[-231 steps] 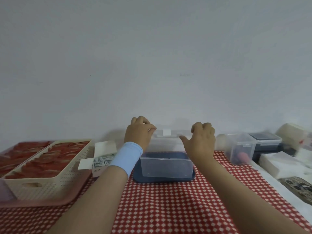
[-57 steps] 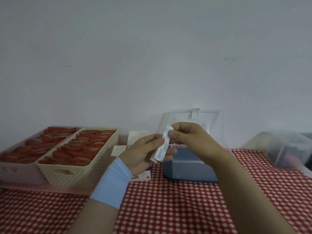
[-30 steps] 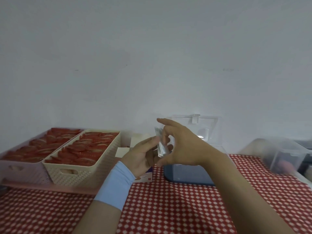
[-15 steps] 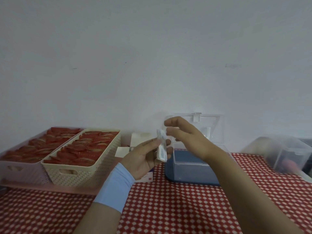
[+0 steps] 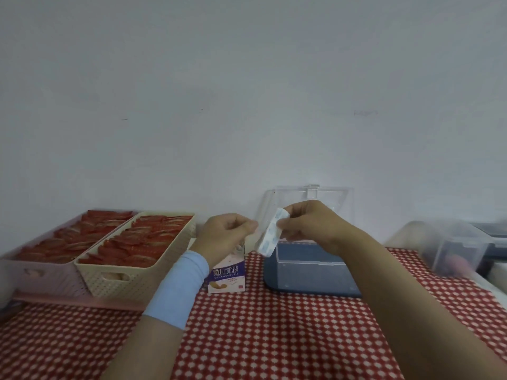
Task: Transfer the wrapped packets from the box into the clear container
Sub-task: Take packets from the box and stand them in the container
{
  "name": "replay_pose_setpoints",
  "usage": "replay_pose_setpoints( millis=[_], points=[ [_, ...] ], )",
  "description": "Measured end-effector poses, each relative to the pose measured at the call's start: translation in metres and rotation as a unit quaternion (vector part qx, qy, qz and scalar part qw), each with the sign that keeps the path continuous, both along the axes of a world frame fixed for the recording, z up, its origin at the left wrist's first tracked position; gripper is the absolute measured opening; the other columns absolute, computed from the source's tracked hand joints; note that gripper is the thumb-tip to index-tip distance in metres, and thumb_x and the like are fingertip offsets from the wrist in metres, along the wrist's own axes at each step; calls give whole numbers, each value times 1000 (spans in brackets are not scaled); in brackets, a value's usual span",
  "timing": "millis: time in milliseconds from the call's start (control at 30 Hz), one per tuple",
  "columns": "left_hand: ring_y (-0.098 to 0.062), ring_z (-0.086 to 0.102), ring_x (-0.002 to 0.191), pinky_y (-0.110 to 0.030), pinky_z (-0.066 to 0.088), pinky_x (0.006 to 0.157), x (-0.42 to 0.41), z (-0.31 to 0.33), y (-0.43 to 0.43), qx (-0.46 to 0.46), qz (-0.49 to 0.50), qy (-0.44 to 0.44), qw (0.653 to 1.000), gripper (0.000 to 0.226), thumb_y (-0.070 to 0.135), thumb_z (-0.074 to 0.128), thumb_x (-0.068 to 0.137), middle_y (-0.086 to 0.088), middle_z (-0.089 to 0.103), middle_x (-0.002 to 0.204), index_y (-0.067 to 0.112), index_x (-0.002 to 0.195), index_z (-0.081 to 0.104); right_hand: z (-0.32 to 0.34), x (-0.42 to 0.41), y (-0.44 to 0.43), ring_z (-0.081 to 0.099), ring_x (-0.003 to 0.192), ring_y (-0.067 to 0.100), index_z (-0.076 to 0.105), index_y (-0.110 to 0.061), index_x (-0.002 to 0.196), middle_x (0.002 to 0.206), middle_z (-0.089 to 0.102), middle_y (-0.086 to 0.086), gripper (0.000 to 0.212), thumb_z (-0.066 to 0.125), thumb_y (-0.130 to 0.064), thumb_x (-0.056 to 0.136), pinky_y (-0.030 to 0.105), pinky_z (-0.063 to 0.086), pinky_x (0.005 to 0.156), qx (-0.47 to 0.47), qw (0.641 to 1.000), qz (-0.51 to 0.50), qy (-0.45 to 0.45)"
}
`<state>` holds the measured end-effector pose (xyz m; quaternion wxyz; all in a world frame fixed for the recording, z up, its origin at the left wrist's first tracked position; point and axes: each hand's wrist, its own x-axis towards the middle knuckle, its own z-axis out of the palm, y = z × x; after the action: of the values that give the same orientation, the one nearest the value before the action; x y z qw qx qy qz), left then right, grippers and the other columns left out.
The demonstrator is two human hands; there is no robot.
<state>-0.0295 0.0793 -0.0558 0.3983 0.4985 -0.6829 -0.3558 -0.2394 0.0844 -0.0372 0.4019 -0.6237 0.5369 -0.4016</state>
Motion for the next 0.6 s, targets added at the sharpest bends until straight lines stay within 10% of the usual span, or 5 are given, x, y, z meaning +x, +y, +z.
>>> replay_pose_setpoints(
  millis=[167, 600],
  points=[
    [-19, 27, 143, -39, 24, 117, 8, -22, -31, -115, -9, -479, 870, 88, 48, 77, 73, 8, 34, 156, 34, 148, 34, -3, -5, -8, 75, 76, 14, 73, -12, 92, 80, 76, 3, 14, 60, -8, 95, 43, 62, 83, -74, 986, -117, 92],
    [-28, 32, 141, -46, 23, 116, -20, -54, -56, -101, 101, -508, 849, 88, 42, 70, 81, -4, 36, 153, 22, 152, 21, -22, -24, -31, 72, 80, 23, 69, -14, 88, 86, 74, 7, 12, 59, -13, 96, 23, 53, 59, -94, 956, -145, 236]
  ],
)
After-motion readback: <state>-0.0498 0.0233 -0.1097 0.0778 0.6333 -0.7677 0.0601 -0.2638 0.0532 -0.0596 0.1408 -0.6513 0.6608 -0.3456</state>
